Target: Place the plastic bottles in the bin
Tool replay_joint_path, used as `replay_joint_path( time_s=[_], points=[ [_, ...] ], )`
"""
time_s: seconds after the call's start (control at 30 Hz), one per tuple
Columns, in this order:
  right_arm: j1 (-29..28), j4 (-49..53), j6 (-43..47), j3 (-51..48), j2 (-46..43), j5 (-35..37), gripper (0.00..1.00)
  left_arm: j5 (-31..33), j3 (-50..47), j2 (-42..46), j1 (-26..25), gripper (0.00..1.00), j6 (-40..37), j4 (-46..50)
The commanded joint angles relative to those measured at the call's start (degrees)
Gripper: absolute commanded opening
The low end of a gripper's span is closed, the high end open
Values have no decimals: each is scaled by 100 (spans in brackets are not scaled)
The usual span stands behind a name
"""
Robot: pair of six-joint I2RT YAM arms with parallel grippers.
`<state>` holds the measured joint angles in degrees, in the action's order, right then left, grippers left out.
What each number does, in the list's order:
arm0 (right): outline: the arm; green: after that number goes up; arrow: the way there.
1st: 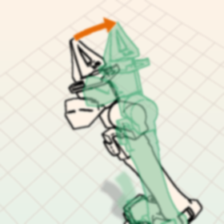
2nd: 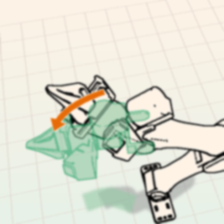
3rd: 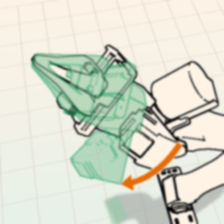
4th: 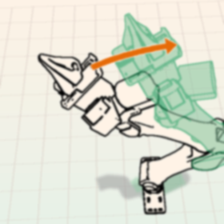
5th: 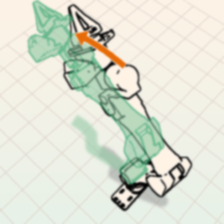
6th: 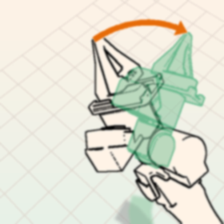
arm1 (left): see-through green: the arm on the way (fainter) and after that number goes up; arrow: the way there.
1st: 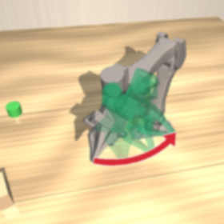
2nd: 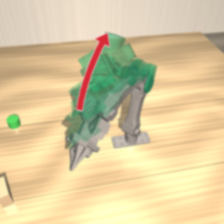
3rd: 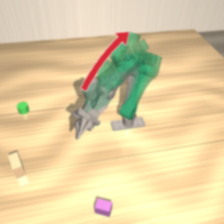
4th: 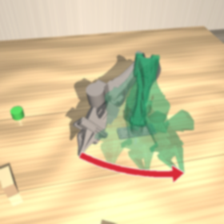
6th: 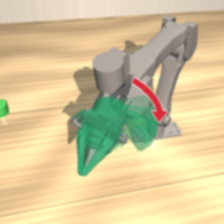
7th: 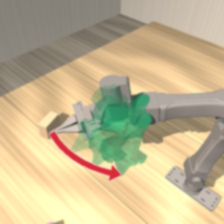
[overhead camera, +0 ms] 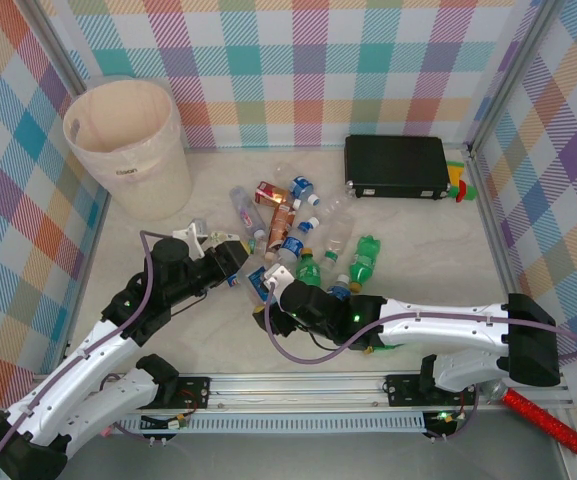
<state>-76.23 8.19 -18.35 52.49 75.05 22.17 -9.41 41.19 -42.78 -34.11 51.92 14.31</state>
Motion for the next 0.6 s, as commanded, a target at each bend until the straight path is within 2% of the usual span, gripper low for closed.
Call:
replay_joint_path(
  time_s=[0.0,0.13,0.27,0.47,0.57],
  points=[
    [-46,-217,77,166,-45,-45,56,-66,212,75,-39,36,-278,108],
    [-48,-171,68,209,-16,-31,57,42,266,169,-43,20,-404,374],
    [-45,-197,5,216,-44,-14,66,114,380,165,-42,7,-509,528],
    [-47,-268,-99,127,-237,340,98,443,655,191,-43,3,-725,890],
    [-50,-306,-61,39,-386,476,99,815,910,184,-48,2,-909,1201]
  ],
)
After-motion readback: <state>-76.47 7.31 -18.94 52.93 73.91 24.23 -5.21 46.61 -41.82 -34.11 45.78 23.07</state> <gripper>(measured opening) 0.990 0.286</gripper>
